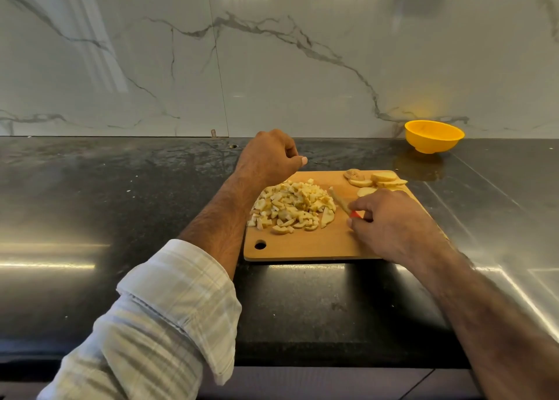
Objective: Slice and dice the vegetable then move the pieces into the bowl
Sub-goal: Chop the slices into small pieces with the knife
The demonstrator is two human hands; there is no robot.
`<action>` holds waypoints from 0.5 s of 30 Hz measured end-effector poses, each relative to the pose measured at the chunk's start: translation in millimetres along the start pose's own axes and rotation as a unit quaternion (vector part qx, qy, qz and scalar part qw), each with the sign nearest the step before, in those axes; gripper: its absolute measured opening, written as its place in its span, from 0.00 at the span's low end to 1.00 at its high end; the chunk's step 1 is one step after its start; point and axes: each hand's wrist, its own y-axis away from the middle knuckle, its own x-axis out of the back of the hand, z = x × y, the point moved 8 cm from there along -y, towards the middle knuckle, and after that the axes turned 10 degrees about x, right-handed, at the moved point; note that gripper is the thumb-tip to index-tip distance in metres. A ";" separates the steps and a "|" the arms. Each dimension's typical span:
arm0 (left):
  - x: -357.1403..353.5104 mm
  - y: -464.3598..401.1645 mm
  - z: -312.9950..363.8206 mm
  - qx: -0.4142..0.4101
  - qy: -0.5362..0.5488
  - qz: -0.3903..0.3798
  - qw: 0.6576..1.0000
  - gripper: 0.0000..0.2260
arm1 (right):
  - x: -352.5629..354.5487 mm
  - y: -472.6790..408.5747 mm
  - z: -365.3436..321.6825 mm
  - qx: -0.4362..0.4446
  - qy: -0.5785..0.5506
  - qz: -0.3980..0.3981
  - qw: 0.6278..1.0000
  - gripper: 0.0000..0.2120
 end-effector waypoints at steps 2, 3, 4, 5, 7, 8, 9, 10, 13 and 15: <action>-1.3 0.1 -0.8 0.002 0.001 -0.004 1.000 0.12 | -1.9 -4.9 -5.7 0.010 -0.025 -0.009 1.000 0.18; -1.7 0.1 -2.0 0.003 0.004 -0.006 1.000 0.11 | 0.2 -6.9 -6.6 0.017 -0.028 -0.002 0.999 0.18; -2.0 0.1 -2.0 0.001 0.008 -0.009 1.000 0.11 | 4.4 -8.0 -5.7 0.024 -0.024 0.009 0.999 0.17; -2.4 0.5 -1.5 -0.002 0.012 -0.013 1.000 0.10 | 9.5 -8.8 -4.4 0.030 -0.020 0.021 0.999 0.16; -5.2 1.8 2.0 -0.019 0.028 -0.035 0.999 0.07 | 18.9 -9.8 -2.5 0.037 -0.017 0.039 0.998 0.15; -7.1 3.1 5.4 -0.031 0.040 -0.048 0.998 0.06 | 22.7 -10.6 -2.7 0.043 -0.015 0.047 0.998 0.14; -9.0 5.2 9.1 -0.043 0.051 -0.061 0.996 0.07 | 25.7 -12.1 -3.7 0.049 -0.016 0.053 0.997 0.14; -11.0 7.2 12.6 -0.052 0.061 -0.073 0.994 0.08 | 28.2 -13.0 -4.7 0.054 -0.019 0.057 0.997 0.14; -15.7 12.3 23.0 -0.080 0.071 -0.094 0.990 0.09 | 36.5 -12.9 -8.5 0.078 -0.027 0.074 0.994 0.13; -19.7 14.4 27.9 -0.092 0.060 -0.103 0.989 0.08 | 41.2 -11.2 -9.4 0.092 -0.034 0.088 0.991 0.12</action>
